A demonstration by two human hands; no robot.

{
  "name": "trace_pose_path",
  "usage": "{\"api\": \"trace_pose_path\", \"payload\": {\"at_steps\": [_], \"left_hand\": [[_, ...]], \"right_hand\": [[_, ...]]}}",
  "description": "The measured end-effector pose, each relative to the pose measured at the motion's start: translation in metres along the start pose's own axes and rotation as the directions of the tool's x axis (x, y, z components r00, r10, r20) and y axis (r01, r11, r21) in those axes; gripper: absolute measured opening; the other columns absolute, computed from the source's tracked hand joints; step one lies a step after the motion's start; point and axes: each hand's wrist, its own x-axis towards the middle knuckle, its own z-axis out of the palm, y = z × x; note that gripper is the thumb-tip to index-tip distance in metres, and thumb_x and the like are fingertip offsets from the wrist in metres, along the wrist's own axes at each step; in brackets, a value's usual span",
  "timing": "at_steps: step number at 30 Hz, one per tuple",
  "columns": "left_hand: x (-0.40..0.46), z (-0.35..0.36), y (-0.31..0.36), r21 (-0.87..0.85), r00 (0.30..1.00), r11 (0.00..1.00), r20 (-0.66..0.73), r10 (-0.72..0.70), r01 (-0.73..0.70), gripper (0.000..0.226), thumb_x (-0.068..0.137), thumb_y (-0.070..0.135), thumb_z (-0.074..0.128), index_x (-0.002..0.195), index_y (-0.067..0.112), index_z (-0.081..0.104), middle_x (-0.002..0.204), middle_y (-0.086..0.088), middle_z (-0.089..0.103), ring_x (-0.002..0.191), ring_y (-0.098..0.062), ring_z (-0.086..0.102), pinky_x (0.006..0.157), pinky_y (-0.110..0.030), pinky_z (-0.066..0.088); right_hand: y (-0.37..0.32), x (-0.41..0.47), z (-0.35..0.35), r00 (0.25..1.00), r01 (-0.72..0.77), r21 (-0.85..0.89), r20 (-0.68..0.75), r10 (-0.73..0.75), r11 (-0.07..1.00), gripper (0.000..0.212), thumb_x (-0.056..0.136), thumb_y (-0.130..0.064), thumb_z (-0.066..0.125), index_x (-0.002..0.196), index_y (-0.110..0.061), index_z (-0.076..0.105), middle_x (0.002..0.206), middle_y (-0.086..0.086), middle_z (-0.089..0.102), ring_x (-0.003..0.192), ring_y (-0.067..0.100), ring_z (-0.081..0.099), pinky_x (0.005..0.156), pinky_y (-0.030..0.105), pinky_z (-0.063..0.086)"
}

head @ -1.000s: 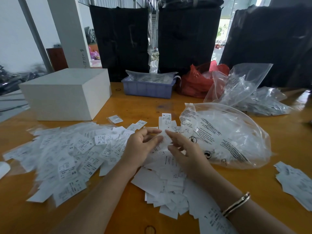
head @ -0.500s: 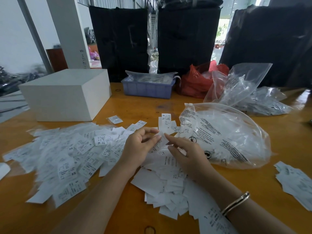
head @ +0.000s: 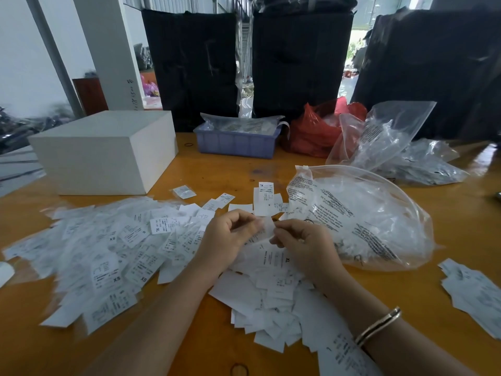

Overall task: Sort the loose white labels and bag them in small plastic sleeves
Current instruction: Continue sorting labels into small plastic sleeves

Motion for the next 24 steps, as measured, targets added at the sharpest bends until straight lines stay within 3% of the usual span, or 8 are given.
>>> {"api": "trace_pose_path", "payload": {"at_steps": [2, 5, 7, 9, 12, 15, 21, 24], "left_hand": [[-0.0008, 0.0003, 0.0006, 0.038, 1.0, 0.999, 0.0, 0.024, -0.024, 0.019, 0.075, 0.046, 0.065, 0.08, 0.028, 0.067, 0.077, 0.016, 0.067, 0.079, 0.007, 0.06, 0.066, -0.005, 0.045], [-0.0013, -0.0004, 0.0026, 0.049, 0.999, 0.998, -0.011, 0.044, -0.043, 0.028, 0.07, 0.054, 0.06, 0.081, 0.029, 0.067, 0.08, 0.014, 0.067, 0.083, 0.005, 0.059, 0.071, -0.005, 0.044], [-0.002, -0.0008, 0.0028, 0.002, 0.999, 0.999, 0.011, 0.035, -0.035, 0.02, 0.078, 0.047, 0.063, 0.087, 0.03, 0.067, 0.085, 0.017, 0.068, 0.087, 0.006, 0.06, 0.074, -0.007, 0.047], [-0.0024, -0.0009, 0.002, -0.08, 0.998, 0.997, 0.061, 0.022, -0.017, 0.009, 0.089, 0.025, 0.062, 0.096, 0.03, 0.065, 0.094, 0.013, 0.067, 0.091, 0.002, 0.062, 0.073, -0.011, 0.049], [-0.0024, -0.0005, 0.0019, -0.072, 0.997, 0.997, 0.075, 0.017, -0.011, 0.023, 0.089, 0.006, 0.061, 0.099, 0.027, 0.061, 0.104, 0.002, 0.064, 0.097, -0.01, 0.063, 0.072, -0.017, 0.053], [-0.0024, -0.0006, 0.0035, -0.049, 0.994, 0.998, 0.108, 0.031, -0.026, 0.026, 0.087, 0.007, 0.064, 0.098, 0.029, 0.059, 0.1, 0.001, 0.067, 0.093, -0.01, 0.066, 0.072, -0.018, 0.054], [-0.0054, -0.0019, 0.0039, 0.007, 0.979, 0.999, 0.198, 0.04, -0.043, 0.026, 0.085, 0.015, 0.068, 0.102, 0.032, 0.057, 0.089, 0.014, 0.07, 0.086, -0.004, 0.067, 0.072, -0.019, 0.054], [-0.0051, -0.0014, 0.0053, -0.009, 0.978, 0.999, 0.206, 0.037, -0.036, 0.025, 0.085, 0.015, 0.069, 0.101, 0.031, 0.058, 0.087, 0.007, 0.069, 0.082, -0.016, 0.067, 0.073, -0.03, 0.057]], "right_hand": [[0.0007, -0.0018, 0.0026, 0.993, 0.122, -0.156, 0.008, -0.122, 0.98, 0.022, 0.09, -0.017, 0.063, 0.089, -0.039, 0.068, 0.068, -0.024, 0.066, 0.077, -0.007, 0.063, 0.067, 0.006, 0.046], [0.0003, -0.0032, 0.0053, 0.964, 0.26, -0.314, 0.035, -0.263, 0.913, 0.018, 0.091, -0.019, 0.061, 0.106, -0.021, 0.071, 0.077, -0.011, 0.071, 0.074, 0.002, 0.063, 0.062, 0.007, 0.045], [0.0013, -0.003, 0.0047, 0.978, 0.204, -0.246, 0.01, -0.208, 0.947, 0.018, 0.091, -0.021, 0.06, 0.105, -0.02, 0.071, 0.076, -0.013, 0.07, 0.076, -0.002, 0.063, 0.062, 0.004, 0.044], [0.0022, -0.0012, 0.0035, 0.996, 0.085, -0.142, -0.027, -0.09, 0.986, 0.012, 0.091, -0.02, 0.061, 0.094, -0.027, 0.07, 0.069, -0.019, 0.066, 0.075, -0.003, 0.063, 0.064, 0.007, 0.047], [0.0021, 0.0022, 0.0009, 0.996, -0.071, -0.034, -0.055, 0.069, 0.997, 0.023, 0.091, -0.019, 0.06, 0.079, -0.038, 0.06, 0.066, -0.016, 0.067, 0.07, 0.014, 0.065, 0.065, 0.029, 0.055], [-0.0005, 0.0032, -0.0007, 0.996, -0.093, 0.007, -0.014, 0.094, 0.996, 0.02, 0.089, -0.021, 0.063, 0.08, -0.038, 0.058, 0.072, -0.013, 0.068, 0.069, 0.013, 0.064, 0.062, 0.029, 0.054], [0.0007, 0.0039, -0.0029, 0.995, -0.077, 0.029, 0.071, 0.075, 0.997, 0.017, 0.084, -0.03, 0.067, 0.089, -0.044, 0.06, 0.052, -0.011, 0.049, 0.048, 0.0, 0.042, 0.049, 0.018, 0.037], [-0.0011, 0.0037, -0.0024, 0.996, -0.079, 0.061, 0.036, 0.076, 0.995, 0.009, 0.087, -0.028, 0.065, 0.079, -0.031, 0.067, 0.065, 0.012, 0.063, 0.053, 0.02, 0.053, 0.052, 0.033, 0.044]]}}
